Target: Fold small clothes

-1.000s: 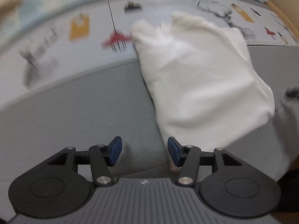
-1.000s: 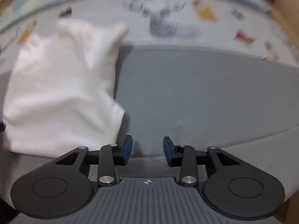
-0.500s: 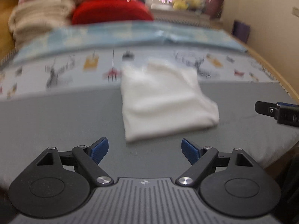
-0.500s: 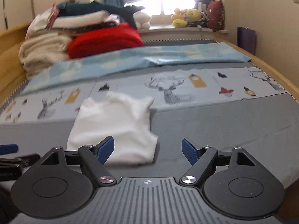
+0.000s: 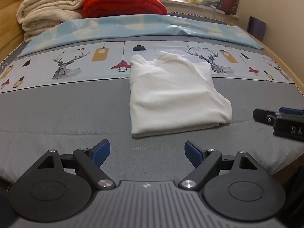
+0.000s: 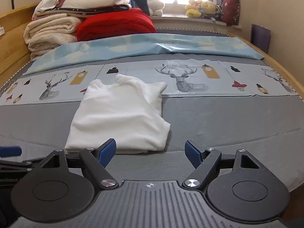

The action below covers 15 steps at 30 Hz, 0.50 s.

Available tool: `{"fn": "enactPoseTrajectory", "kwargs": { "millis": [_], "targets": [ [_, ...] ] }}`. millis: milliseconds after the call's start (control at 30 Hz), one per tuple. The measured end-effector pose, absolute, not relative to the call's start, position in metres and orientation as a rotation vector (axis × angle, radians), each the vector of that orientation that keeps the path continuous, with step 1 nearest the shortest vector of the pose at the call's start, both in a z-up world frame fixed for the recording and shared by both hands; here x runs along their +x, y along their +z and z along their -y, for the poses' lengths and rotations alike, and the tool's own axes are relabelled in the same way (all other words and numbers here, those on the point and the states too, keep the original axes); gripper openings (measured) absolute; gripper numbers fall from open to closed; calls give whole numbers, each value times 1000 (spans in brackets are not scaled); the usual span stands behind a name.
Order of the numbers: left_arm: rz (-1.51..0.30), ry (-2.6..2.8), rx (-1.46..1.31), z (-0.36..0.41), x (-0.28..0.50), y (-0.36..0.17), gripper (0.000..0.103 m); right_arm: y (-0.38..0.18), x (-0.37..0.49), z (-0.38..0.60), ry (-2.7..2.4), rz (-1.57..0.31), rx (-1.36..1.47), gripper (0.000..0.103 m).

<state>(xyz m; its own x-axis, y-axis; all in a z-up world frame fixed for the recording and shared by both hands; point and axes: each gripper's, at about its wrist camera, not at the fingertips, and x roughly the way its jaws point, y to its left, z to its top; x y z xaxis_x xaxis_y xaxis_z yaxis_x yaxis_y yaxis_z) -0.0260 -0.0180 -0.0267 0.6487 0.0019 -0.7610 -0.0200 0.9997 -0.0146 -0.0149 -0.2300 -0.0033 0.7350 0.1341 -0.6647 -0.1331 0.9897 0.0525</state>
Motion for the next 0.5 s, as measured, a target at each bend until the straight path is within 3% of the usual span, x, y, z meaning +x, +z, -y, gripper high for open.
{"fn": "enactPoseTrajectory", "kwargs": {
  "millis": [500],
  "targets": [
    [-855,1,-30,14,-20,-29,90,-6,-10,225,169,-750,-11,81]
  ]
}}
